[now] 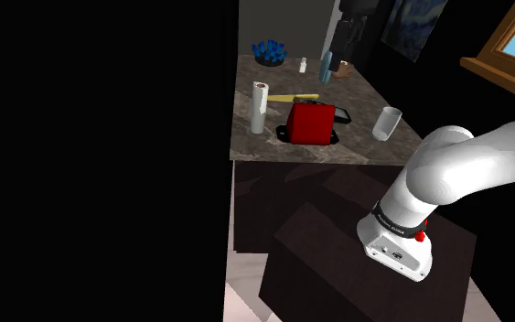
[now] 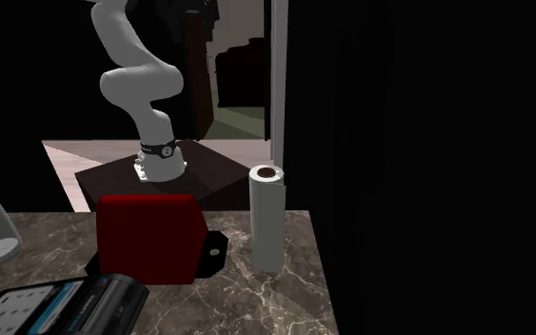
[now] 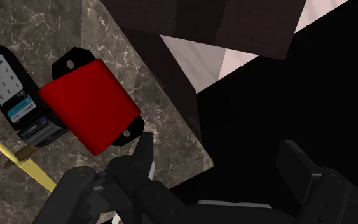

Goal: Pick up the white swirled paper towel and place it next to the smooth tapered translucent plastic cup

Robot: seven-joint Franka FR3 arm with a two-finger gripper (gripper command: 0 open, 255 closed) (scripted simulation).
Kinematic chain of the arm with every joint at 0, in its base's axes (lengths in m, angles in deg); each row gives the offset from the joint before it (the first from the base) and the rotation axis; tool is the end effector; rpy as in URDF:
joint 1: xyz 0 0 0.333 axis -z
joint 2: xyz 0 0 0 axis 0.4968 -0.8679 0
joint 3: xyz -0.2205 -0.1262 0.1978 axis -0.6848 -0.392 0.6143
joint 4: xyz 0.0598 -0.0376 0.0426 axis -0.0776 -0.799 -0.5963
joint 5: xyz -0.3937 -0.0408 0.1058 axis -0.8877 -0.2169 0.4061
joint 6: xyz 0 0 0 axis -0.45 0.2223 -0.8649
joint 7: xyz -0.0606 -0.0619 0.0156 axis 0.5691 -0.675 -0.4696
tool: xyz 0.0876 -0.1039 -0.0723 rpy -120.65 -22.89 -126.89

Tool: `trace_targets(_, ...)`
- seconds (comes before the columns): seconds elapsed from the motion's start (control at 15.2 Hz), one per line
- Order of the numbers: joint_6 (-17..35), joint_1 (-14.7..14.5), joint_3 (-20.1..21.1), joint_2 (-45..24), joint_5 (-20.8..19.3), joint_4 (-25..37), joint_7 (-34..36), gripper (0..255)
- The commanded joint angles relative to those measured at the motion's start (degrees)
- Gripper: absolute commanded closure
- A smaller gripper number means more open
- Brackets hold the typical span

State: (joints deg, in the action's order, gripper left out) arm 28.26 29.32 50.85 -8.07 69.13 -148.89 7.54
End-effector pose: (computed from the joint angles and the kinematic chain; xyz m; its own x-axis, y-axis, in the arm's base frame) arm 0.3154 0.0177 0.5821 0.9881 0.1535 -0.0075 0.1536 -0.9881 0.0026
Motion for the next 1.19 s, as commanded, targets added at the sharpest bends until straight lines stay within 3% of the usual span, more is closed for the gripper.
trace_targets(0.0,0.0,0.0,0.0,0.0,0.0,0.0,0.0,0)
trace_targets(0.53,11.24,0.65,-2.27,-14.73,-1.71,3.22,-3.84,0)
trace_targets(1.12,20.0,1.19,-4.24,-33.31,-2.25,12.79,-7.78,0)
